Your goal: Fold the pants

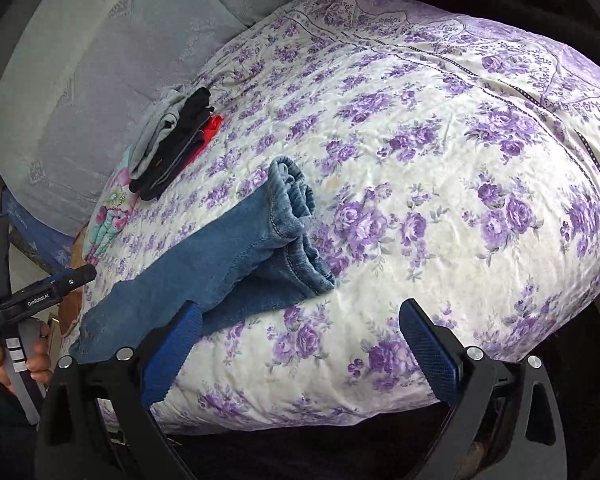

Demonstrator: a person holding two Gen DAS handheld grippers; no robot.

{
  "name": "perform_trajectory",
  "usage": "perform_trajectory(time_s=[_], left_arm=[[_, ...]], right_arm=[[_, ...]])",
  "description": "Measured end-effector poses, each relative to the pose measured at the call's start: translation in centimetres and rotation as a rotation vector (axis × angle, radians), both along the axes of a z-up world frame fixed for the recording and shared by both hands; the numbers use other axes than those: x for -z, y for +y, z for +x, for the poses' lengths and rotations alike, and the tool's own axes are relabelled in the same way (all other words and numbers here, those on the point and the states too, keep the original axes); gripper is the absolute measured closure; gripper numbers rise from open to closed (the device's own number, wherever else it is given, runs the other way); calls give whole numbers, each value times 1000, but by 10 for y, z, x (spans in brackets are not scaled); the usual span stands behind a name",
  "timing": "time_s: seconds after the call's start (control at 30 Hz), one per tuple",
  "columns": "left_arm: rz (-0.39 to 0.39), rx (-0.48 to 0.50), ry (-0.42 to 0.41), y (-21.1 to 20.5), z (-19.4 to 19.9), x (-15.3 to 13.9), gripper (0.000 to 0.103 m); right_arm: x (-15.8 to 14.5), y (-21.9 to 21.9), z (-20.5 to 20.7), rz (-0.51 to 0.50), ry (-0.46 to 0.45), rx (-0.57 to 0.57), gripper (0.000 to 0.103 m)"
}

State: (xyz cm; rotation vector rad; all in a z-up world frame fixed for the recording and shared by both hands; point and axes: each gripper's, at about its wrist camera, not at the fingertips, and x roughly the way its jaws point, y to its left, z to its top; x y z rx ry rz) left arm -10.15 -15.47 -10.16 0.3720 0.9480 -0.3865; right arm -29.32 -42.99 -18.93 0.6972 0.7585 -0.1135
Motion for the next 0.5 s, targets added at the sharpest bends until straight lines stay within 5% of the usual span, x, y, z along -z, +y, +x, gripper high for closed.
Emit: perform_trajectory(time_s=[0.07,0.13,0.2,0.27,0.3,0.4,0.47,0.5], left_arm=[[-12,-4,13,0,2,0,10],[0,1,15,0,2,1,10],[20,13,14,4,-1,2,10],[41,14,18,11,-2,3,9],[47,8,22,15,-2,4,9],[51,-13,38,25,-2,5,9],[58,-18,33,28,-2,5,9],[58,-19,29,28,-2,5,9]], right_arm=[[0,1,-1,46,-54,5,4],[-5,7,1,-81,-77,29,4],[-6,12,13,-282,-30,-19,22],[4,4,24,-358,42,-51,50],[8,-3,29,-349,73,-52,51],[10,-7,42,-325,66,-107,45],[5,3,49,-357,35,-133,18],[3,9,52,-392,26,-134,13]])
